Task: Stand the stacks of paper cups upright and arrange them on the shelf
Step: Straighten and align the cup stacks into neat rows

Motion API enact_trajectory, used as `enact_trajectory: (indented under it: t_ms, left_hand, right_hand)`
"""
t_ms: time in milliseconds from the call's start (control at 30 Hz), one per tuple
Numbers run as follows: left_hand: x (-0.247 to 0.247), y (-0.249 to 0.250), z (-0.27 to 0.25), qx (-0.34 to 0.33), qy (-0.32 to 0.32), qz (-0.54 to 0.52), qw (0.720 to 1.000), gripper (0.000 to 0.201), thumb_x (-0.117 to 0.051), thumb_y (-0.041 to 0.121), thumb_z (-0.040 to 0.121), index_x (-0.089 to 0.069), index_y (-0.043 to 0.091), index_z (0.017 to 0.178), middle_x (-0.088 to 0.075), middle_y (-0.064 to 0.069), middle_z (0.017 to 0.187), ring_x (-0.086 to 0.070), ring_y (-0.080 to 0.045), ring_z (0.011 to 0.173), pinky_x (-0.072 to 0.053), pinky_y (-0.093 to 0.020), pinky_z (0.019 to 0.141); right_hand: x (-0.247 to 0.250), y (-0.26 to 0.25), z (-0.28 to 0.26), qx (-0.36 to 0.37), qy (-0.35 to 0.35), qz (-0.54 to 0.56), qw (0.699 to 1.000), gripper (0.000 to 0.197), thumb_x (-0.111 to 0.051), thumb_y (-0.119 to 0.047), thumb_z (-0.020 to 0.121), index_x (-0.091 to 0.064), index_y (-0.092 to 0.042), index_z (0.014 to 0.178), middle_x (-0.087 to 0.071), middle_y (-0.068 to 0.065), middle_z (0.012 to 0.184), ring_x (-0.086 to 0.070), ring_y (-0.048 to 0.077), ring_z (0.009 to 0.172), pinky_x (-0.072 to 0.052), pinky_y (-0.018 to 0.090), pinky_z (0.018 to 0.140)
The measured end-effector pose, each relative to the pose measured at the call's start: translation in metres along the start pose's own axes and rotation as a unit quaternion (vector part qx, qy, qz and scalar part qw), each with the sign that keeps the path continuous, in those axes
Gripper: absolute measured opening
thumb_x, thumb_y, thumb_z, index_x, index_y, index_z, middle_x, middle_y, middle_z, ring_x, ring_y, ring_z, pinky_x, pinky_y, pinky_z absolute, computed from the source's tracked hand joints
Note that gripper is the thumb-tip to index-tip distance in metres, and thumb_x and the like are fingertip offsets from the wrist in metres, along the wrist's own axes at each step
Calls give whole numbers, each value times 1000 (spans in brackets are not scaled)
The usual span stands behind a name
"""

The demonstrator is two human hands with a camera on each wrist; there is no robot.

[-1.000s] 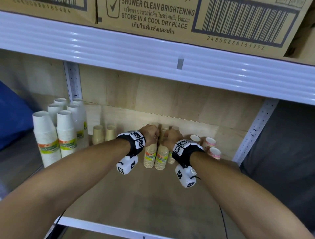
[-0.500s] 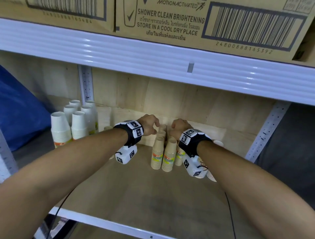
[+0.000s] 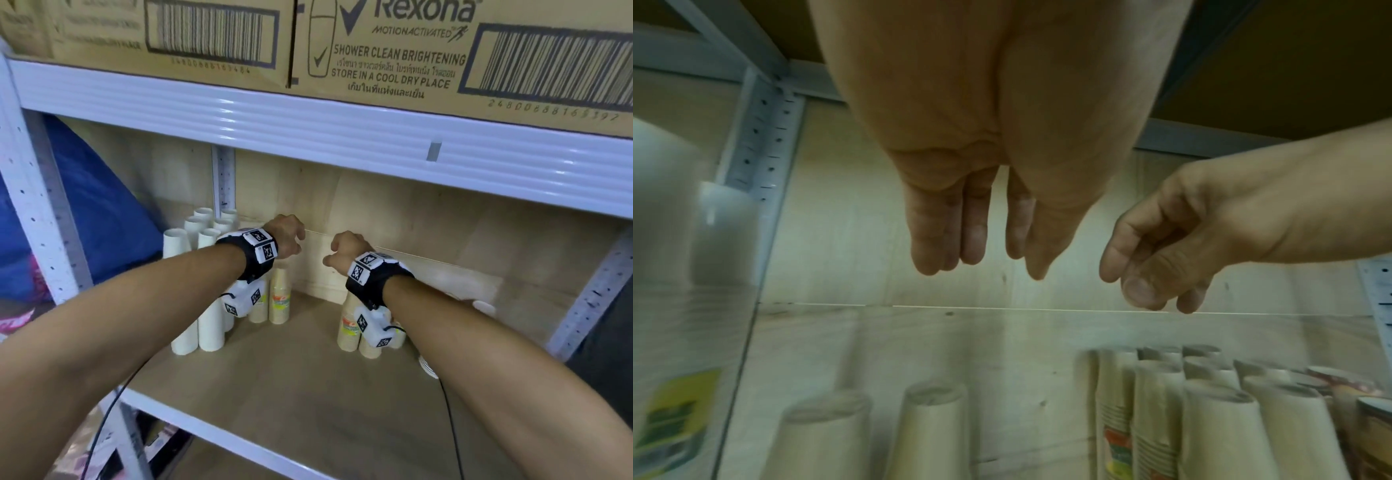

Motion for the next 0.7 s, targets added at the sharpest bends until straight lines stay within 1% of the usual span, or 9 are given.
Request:
enact_trajectory:
  t_ms: [67,167,200,267,367,500,567,633,700]
  left_hand:
    - [0,-14,-2,16,2,4,1000,32,-69,24,87,-61,22,119,-51,-6,130,-54,-26,114,-45,-30,91]
    - [-5,-33,-6,47,-4,7,999,35,-68,24,87,-58,23,121,-48,-5,133,-54,-25,115,-45,-30,91]
    - [-6,-39,-7,56,-7,8,998,39,-67,24,87,-57,23,125,-47,-6,135,-53,-24,117,-45,-30,92]
    - [-9,-47,-9,64,-9,16,998,47,-65,21,90,-52,20,135,-43,-5,142,-50,-24,125,-42,-31,98]
    - [-13,-54,-13,74,-5,25,997,54,-61,19,93,-43,19,144,-39,-4,148,-43,-23,133,-39,-31,103]
    - [-29,-62,-15,92,-19,18,995,63,-61,18,92,-35,17,149,-35,-6,152,-37,-24,138,-35,-31,107]
    - [-38,-65,-13,99,-26,19,995,65,-59,14,92,-31,16,151,-34,-7,152,-35,-24,139,-34,-32,109]
    - [-46,-67,-10,102,-32,22,994,66,-56,11,91,-30,14,151,-37,-11,150,-38,-26,137,-36,-33,109]
    - [-54,-70,-7,105,-41,28,993,64,-56,12,91,-32,12,150,-41,-13,147,-41,-29,134,-40,-36,107]
  right_hand:
    - [-7,-10,3,9,-4,8,1000,35,-66,-29,78,-62,-13,109,-59,8,112,-61,28,95,-51,29,80]
    - [-20,-22,7,20,-13,12,1000,38,-64,-31,80,-60,-17,114,-56,6,115,-59,27,96,-48,28,78]
    - [-25,-25,8,25,-16,16,999,39,-64,-33,79,-59,-19,115,-55,5,116,-58,26,94,-48,29,78]
    - [-33,-33,9,36,-25,19,999,40,-62,-36,77,-57,-22,115,-55,4,119,-55,24,91,-48,31,79]
    - [-48,-39,13,45,-47,20,998,44,-60,-37,77,-54,-25,118,-52,4,125,-56,26,101,-49,33,84]
    - [-64,-47,19,51,-64,24,996,50,-61,-38,82,-51,-22,129,-50,7,134,-56,30,115,-48,39,96]
    - [-73,-53,25,58,-74,30,995,53,-64,-39,83,-52,-17,130,-52,9,134,-56,32,117,-48,39,98]
    - [-81,-57,29,63,-85,33,994,52,-66,-33,84,-53,-14,131,-53,11,134,-56,32,118,-48,39,98]
    - [-91,-60,34,63,-99,29,993,57,-67,-28,84,-49,-13,136,-51,12,138,-53,32,123,-46,37,100]
Point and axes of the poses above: each hand's wrist, its own z-axis towards the middle knuckle, its own x-axis out of the back of the hand, y = z × x, the point moved 9 cm from there along z, towards the middle knuckle
